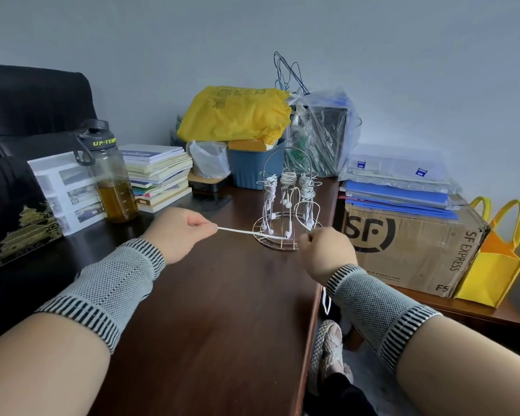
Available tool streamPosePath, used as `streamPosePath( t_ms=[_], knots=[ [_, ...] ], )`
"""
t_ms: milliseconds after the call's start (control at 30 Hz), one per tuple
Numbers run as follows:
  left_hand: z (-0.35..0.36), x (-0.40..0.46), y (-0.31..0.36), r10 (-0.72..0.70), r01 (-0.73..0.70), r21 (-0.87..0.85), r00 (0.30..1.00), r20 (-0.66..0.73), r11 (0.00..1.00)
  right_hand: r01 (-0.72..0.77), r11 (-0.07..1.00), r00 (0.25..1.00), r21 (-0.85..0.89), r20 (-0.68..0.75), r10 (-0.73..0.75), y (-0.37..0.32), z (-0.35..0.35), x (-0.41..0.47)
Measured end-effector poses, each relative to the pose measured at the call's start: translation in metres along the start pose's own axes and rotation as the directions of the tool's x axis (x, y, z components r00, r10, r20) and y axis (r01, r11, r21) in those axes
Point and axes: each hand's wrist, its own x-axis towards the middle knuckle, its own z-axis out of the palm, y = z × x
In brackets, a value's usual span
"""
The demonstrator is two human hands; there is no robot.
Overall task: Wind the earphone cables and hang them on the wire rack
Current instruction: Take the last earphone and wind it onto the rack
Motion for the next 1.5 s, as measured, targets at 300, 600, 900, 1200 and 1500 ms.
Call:
streamPosePath(
  t_ms=[300, 600, 900, 1200, 1500],
  knots=[
    [0.030, 0.000, 0.025, 0.173, -0.175, 0.034, 0.983, 0.068, 0.984, 0.459, 0.849, 0.879, 0.263, 0.001, -0.476, -0.038, 0.007, -0.020],
    [0.004, 0.010, -0.015, -0.042, 0.042, 0.002, 0.992, -0.119, 0.999, -0.085, 0.968, 0.985, 0.237, -0.128, 0.118, 0.014, -0.006, 0.015],
    [-0.013, 0.015, -0.036, -0.247, 0.244, -0.050, 0.915, -0.319, 0.968, -0.278, 0.895, 0.925, 0.348, -0.155, 0.348, 0.039, -0.014, 0.024],
    [-0.001, 0.006, -0.024, -0.134, 0.133, -0.090, 0.991, 0.005, 0.987, -0.163, 0.925, 0.977, 0.343, -0.073, 0.199, 0.032, -0.005, 0.014],
    [0.027, 0.000, 0.011, -0.187, 0.065, 0.232, 0.810, 0.556, 0.971, -0.085, 0.962, 0.996, 0.258, 0.014, 0.084, 0.028, 0.004, 0.013]
  ],
)
